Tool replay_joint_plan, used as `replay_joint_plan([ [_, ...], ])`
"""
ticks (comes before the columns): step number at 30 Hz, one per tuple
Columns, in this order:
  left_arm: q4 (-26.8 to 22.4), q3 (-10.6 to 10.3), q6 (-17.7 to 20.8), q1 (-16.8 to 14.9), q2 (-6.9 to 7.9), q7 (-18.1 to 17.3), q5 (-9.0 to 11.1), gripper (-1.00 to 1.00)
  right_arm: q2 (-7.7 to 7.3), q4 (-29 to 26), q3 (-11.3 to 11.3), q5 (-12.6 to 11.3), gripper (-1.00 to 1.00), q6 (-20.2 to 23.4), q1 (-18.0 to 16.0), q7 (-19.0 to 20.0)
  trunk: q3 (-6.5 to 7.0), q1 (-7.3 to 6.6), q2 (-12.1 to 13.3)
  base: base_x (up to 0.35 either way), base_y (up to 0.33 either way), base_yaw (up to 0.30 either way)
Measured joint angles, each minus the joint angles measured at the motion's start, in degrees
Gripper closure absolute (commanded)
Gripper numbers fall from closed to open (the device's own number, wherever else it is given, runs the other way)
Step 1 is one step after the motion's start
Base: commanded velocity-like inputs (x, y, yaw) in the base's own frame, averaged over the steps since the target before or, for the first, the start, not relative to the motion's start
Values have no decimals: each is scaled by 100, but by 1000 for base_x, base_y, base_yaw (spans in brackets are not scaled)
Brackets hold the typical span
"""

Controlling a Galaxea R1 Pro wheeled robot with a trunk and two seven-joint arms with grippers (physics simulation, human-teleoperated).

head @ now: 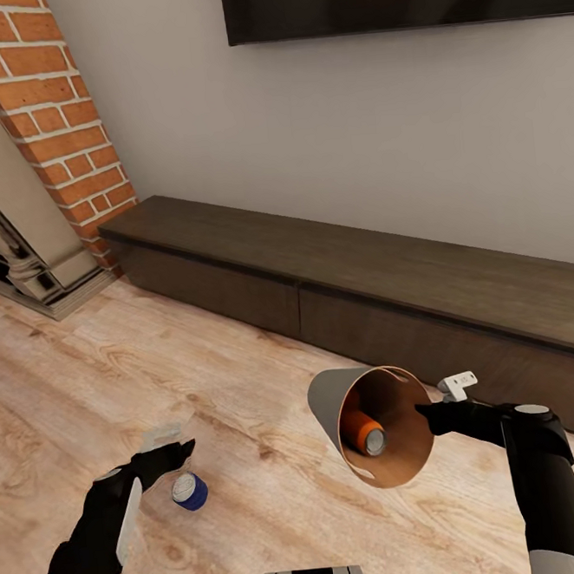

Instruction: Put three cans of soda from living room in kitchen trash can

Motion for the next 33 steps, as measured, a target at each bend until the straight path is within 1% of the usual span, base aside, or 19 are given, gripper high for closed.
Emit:
replay_joint_plan([
  [1, -10, -1, 90, -39, 0, 2, 0, -100, 0, 0, 2, -1, 100, 2, 2, 0, 0, 0, 0, 0, 0, 0],
  [2, -29, -4, 330, -188, -1, 5, 7, -100, 0, -1, 10, 20, 100, 10, 6, 1, 0, 0, 0, 0, 0, 0],
  [3, -33, -6, 426, -251, -1, 1, 4, -100, 0, -1, 9, 53, 100, 2, 6, 1, 0, 0, 0, 0, 0, 0],
  [4, -41, -10, 623, -346, -3, -13, 6, -100, 2, -1, 13, 112, 100, 2, 7, 4, 0, 0, 0, 0, 0, 0],
  [5, -47, -20, 958, -505, -20, -28, 11, -100, 6, -1, 17, 200, 100, 4, 9, 8, 0, 0, 0, 0, 0, 0],
  [6, -43, -23, 1078, -571, -26, -25, 4, -100, 6, 0, 15, 263, 100, -26, 9, 3, 0, 0, 0, 0, 0, 0],
  [9, -12, -27, 1280, -649, -37, 5, -3, -100, 9, -2, 21, 237, 100, 10, 9, 11, 0, 0, 0, 0, 0, 0],
  [11, -4, -29, 1379, -669, -38, 16, -4, -100, 8, 0, 58, 275, 100, -12, 8, 7, 0, 0, 0, 0, 0, 0],
  [16, 62, -29, 1508, -683, -32, 95, -25, -100, 9, -2, 150, 267, 100, 13, -8, 9, 0, 0, 0, 0, 0, 0],
  [18, 101, -35, 1523, -685, -3, 292, -33, -100, 5, -1, 168, 285, 100, 5, -12, 8, 0, 0, 0, 0, 0, 0],
  [25, 119, -38, 1497, -681, 15, 610, -33, -100, 1, -1, 174, 279, 100, 12, -16, 9, 0, 0, 0, 0, 0, 0],
  [28, 198, -39, 1471, -681, 13, 714, -27, -100, 0, -3, 177, 281, 100, 19, -30, 8, 0, 0, 0, 0, 0, 0],
  [30, 248, -39, 1460, -681, 10, 739, -25, -100, 1, -21, 202, 292, 100, 106, -80, 7, 0, 0, 0, 0, 0, 0],
  [33, 320, -39, 1443, -681, 8, 759, -22, -100, -5, -91, 324, 277, 100, 423, -170, 12, 0, 0, 0, 0, 0, 0],
])
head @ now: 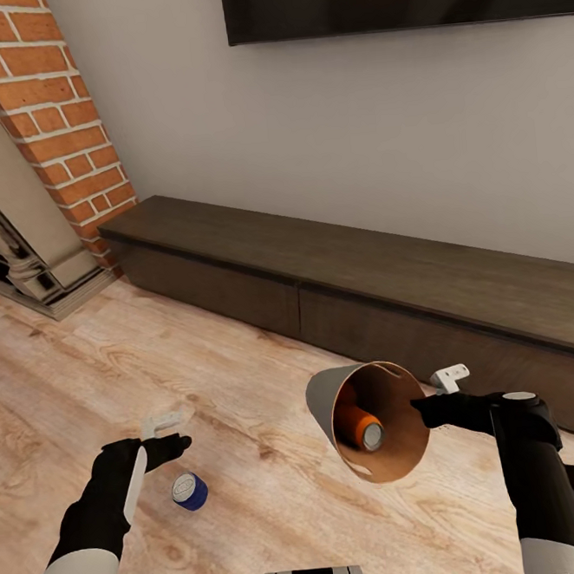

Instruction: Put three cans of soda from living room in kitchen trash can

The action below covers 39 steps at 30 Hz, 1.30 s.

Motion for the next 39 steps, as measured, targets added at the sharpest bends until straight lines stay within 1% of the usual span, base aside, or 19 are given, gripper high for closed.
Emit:
replay_joint_plan([
  [1, 21, 0, -4, -2, 0, 4, 4, -100, -14, -75, 102, 20, 100, 104, -24, -4, -2, 0, 0, 0, 0, 0],
  [3, 31, 0, -6, -1, -1, 5, 3, -100, -23, -143, 173, -9, 100, 183, -33, 0, -8, 0, 0, 0, 0, 0],
  [5, 38, 0, -8, 0, -1, 10, 3, -100, -32, -222, 242, 13, 100, 230, -51, -1, -61, 6, -2, 0, 0, 0],
  [8, 42, 0, -9, 0, -1, 11, 0, -100, -41, -294, 322, 38, 100, 473, -136, -1, -138, 13, -6, 0, 0, 0],
  [11, 47, 0, -12, 0, -1, 13, -1, -100, -46, -356, 483, 31, 100, 674, -189, -1, -209, 21, -10, 0, 0, 0],
  [14, 47, 0, -11, 0, -3, 11, 0, -100, -42, -396, 632, 22, 100, 764, -208, 1, -277, 29, -14, 0, 0, 0],
  [18, 45, -31, -15, 0, -2, 13, -1, -100, -47, -408, 693, 54, 100, 772, -208, -2, -366, 39, -20, 0, 0, 0],
  [24, 45, -43, -17, 0, -1, 15, 0, -100, -48, -411, 709, 46, 100, 773, -203, -2, -499, 55, -28, 0, 0, 0],
  [34, 45, -44, -18, 0, -1, 8, 7, -100, -43, -412, 720, 38, 100, 767, -200, -3, -499, 54, -28, 4, 3, 0],
  [39, 51, -44, -13, -1, -1, 7, 6, -100, -47, -412, 721, 51, 100, 753, -199, -4, -499, 54, -28, 140, 115, 0],
])
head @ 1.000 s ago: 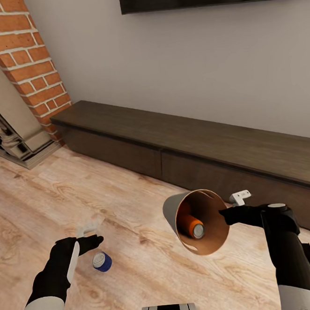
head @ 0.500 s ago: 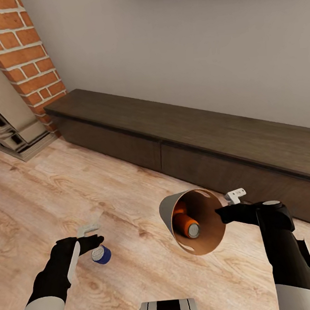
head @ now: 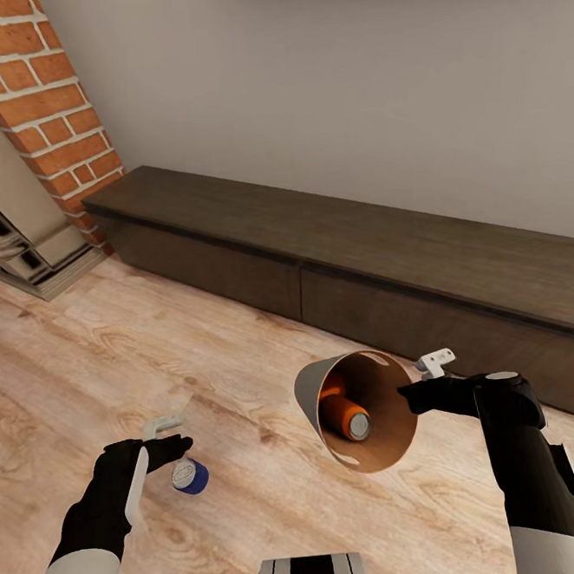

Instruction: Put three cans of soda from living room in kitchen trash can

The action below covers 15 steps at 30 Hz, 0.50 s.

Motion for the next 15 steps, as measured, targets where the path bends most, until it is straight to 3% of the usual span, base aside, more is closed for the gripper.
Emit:
replay_joint_plan([
  [9, -6, 0, -4, 1, -18, 3, 9, -100, -1, 6, 1, -12, 100, -3, 9, -6, 0, 0, 0, 52, 42, 0],
  [15, -4, 0, -4, 1, -32, 6, 6, -100, -1, 4, -4, 7, 100, -8, 8, -7, -132, 16, -8, 3, 3, 0],
])
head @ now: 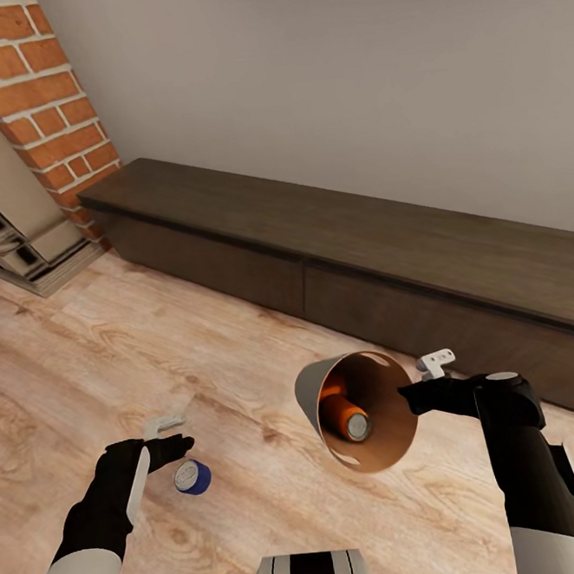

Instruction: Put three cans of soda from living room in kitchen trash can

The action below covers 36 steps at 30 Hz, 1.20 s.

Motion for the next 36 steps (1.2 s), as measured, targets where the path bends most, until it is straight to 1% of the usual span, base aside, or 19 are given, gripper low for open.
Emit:
replay_joint_plan([
  [2, 5, -12, 0, 0, -4, 1, -3, -100, 0, -11, -2, -15, 100, 14, -10, 1, -44, 5, -3, 0, 0, 0],
  [6, 8, -120, -13, 0, -3, 2, -5, -100, 0, -17, -9, -3, 100, 9, -24, 0, -133, 15, -8, 0, 0, 0],
  [10, 134, -168, -157, 0, -3, 2, -7, -100, 1, -14, -11, -3, 100, 18, -168, 2, -221, 26, -13, 0, 0, 0],
  [13, 257, -179, -216, 0, -3, 2, 1, -100, 1, -24, -8, 16, 100, -5, -350, 2, -221, 25, -14, 0, 0, 0],
  [16, 292, -182, -234, -3, -3, 2, 8, -100, 1, -22, -4, -39, 100, 56, -452, 9, -222, 25, -14, 0, 0, 0],
  [20, 310, -181, -237, -1, -3, 2, 12, -100, 0, -24, 3, 27, 100, 186, -653, 28, -221, 25, -14, 0, 0, 0],
  [21, 312, -183, -238, -1, -1, 2, 13, -100, -1, -21, 88, 59, 100, 213, -697, 34, -222, 26, -14, 0, 0, 0],
  [24, 314, -182, -238, -1, 9, 1, 13, -100, -1, -21, 298, -102, 100, 362, -726, 59, -288, 34, -17, 0, 0, 0],
  [25, 314, -183, -238, -1, 9, 1, 13, -100, 0, -22, 314, -99, 100, 366, -729, 59, -310, 36, -19, 0, 0, 0],
  [28, 314, -180, -239, -2, 7, 2, 13, -100, -1, -20, 356, 51, 100, 288, -734, 49, -377, 44, -23, 0, 0, 0],
  [29, 316, -180, -241, -1, 7, 2, 13, -100, 1, -19, 387, 58, 100, 288, -735, 50, -399, 47, -24, 0, 0, 0],
  [33, 316, -181, -245, -1, -1, 2, 13, -100, 7, -20, 513, -41, 100, 350, -730, 60, -488, 57, -29, 0, 0, 0],
  [36, 315, -181, -245, 0, -2, 2, 13, -100, 6, -21, 538, 12, 100, 318, -729, 55, -554, 65, -33, 0, 0, 0],
])
